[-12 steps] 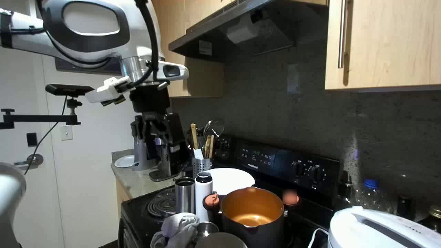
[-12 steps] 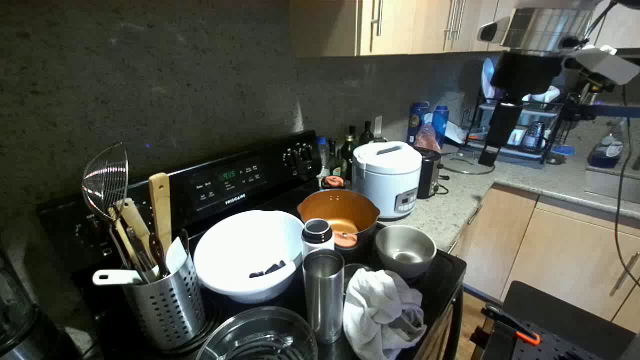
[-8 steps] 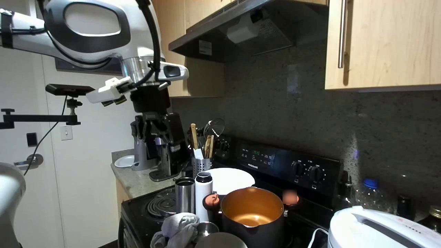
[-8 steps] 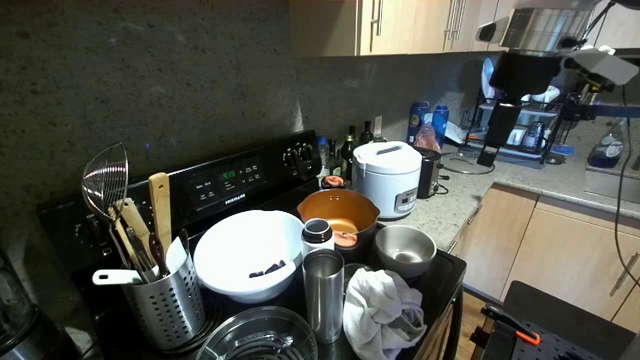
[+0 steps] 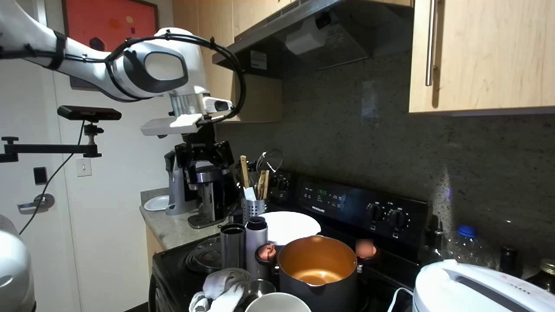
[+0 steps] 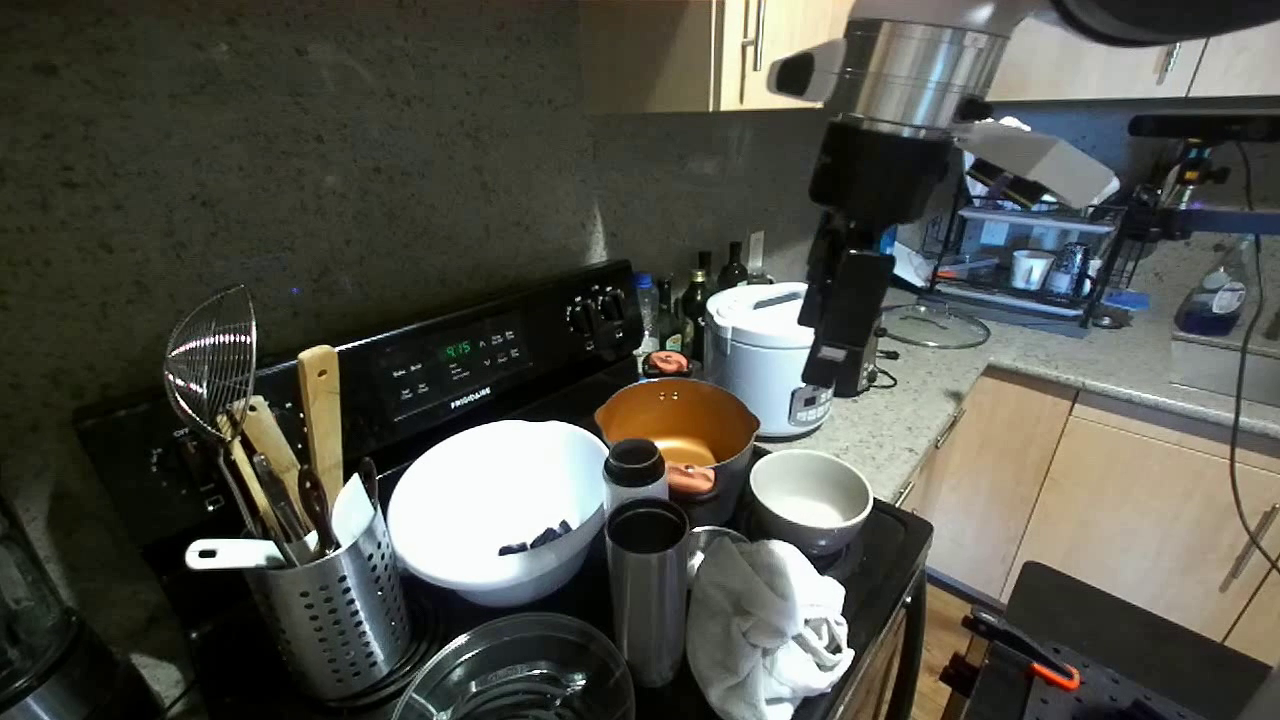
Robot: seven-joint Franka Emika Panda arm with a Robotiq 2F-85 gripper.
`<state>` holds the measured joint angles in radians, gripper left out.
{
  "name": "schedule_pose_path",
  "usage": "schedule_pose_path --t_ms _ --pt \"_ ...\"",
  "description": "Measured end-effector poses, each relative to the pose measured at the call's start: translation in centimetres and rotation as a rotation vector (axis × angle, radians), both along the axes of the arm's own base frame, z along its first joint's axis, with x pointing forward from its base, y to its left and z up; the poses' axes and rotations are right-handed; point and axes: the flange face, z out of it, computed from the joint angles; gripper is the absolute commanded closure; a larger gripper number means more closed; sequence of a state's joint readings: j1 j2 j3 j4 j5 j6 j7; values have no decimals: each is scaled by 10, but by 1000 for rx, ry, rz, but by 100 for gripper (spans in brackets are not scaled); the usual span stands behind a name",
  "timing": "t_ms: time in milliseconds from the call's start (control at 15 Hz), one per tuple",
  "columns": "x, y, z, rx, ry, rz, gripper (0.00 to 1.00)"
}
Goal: Put the lid on the pot
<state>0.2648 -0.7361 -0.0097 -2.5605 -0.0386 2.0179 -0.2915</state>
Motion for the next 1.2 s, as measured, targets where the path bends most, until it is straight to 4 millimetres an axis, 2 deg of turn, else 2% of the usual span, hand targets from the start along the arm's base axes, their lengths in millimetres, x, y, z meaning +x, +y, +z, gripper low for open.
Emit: schedule_pose_path --t_ms 67,133,333,533,800,1200 --pt "9 9 5 -7 0 59 0" --pt "21 7 10 -12 -1 116 0" --pt "56 -22 19 -14 0 281 0" --pt "77 -37 10 -7 19 447 0" --pt "87 -18 -8 15 44 671 0" --pt "77 34 -25 45 60 1001 0"
